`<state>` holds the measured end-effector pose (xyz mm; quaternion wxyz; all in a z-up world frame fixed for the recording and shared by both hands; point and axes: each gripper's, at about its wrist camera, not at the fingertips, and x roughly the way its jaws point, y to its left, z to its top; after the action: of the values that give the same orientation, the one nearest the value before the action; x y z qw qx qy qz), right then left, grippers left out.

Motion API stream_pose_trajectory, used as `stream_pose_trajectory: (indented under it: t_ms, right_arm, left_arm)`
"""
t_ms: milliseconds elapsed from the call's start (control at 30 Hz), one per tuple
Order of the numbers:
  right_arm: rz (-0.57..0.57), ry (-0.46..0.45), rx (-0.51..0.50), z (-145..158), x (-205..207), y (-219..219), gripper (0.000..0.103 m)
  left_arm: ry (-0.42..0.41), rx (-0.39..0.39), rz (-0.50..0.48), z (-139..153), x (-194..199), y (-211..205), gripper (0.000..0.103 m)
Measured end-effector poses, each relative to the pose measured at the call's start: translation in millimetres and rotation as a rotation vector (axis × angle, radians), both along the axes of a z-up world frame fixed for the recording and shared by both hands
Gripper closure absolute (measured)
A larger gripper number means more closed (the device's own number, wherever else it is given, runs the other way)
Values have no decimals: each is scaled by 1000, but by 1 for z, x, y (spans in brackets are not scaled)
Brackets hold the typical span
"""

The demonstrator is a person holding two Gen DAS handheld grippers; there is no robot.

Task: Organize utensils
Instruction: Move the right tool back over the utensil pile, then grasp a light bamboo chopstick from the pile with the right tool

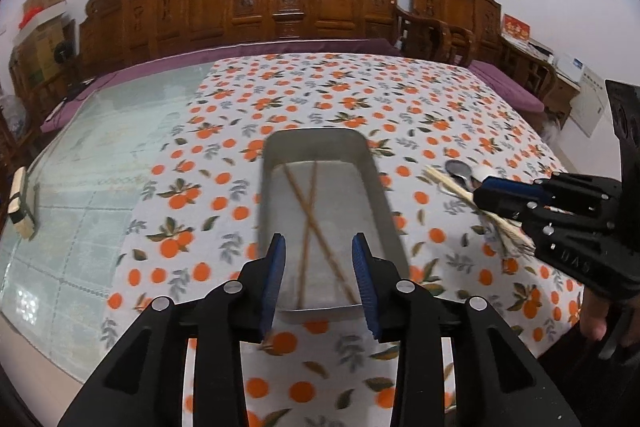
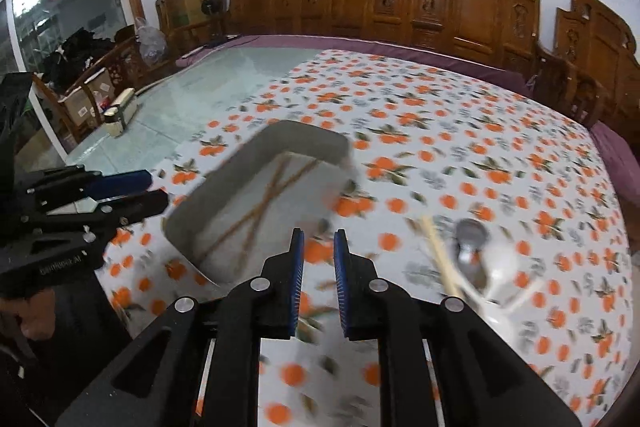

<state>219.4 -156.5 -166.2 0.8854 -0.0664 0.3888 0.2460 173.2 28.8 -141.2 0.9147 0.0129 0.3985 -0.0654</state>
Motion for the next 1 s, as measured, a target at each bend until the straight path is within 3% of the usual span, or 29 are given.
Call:
stream_pose_trajectory:
  t_ms: [400, 1000]
  right_arm:
    - [-78, 81, -114, -46, 7, -98, 86]
    - [-39, 149, -180, -80, 2, -98, 86]
  left_arm:
    - [30, -6, -56, -12, 2, -52, 69]
    - [42, 5, -91, -20, -11, -86, 69]
